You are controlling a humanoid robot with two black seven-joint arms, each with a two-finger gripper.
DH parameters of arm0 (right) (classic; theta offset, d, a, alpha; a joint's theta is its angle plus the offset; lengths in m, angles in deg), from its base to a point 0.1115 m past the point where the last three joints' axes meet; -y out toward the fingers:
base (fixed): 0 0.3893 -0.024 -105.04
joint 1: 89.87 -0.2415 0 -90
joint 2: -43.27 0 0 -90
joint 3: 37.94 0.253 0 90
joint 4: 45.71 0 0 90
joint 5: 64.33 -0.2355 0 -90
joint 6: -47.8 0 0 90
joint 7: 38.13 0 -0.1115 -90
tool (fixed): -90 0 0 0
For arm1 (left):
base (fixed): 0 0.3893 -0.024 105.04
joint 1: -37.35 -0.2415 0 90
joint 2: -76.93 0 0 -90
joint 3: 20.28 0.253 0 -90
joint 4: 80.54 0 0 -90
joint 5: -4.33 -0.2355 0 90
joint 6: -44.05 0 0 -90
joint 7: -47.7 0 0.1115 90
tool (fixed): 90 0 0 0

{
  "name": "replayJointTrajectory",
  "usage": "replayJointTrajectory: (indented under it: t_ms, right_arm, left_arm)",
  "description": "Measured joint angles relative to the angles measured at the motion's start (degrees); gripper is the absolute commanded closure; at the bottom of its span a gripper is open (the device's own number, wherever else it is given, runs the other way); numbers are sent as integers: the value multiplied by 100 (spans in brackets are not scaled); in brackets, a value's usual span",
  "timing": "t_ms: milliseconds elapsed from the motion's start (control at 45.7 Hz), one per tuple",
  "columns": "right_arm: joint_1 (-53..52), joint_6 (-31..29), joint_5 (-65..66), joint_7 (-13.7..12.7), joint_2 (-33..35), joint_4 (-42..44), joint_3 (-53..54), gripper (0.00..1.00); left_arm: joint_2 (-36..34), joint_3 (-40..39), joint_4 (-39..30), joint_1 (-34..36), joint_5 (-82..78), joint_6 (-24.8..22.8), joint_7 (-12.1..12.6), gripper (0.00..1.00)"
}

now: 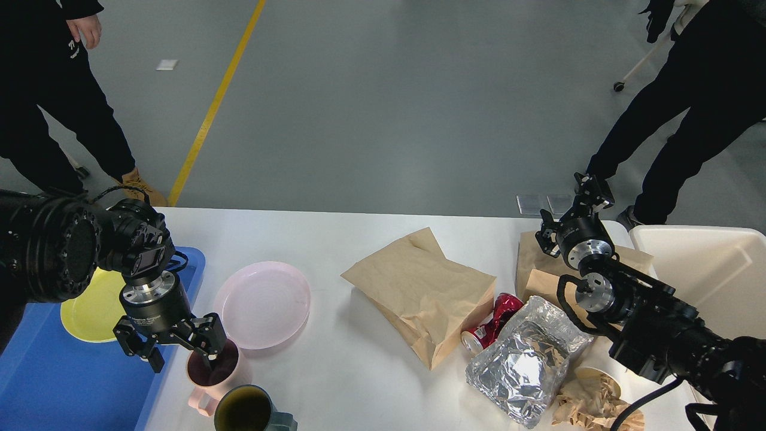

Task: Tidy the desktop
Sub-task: 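Lower the left gripper and grasp the pink mug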

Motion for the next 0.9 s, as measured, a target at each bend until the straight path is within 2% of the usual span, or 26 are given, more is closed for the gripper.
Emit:
replayJointTrajectory:
  t_ms: [197,306,568,896]
  right_arm:
    - [0,0,0,0,0,0,0,0]
    - [0,0,0,0,0,0,0,0]
    - [0,0,0,0,0,0,0,0]
    - [0,0,0,0,0,0,0,0]
  left_arm:
    - [18,-14,307,-160,-1,0,1,54]
    - [28,-20,364,-192,-1,0,7,73]
    - [72,-30,378,-279,-4,0,7,99]
    - [61,-31,374,-283,-4,0,25,100]
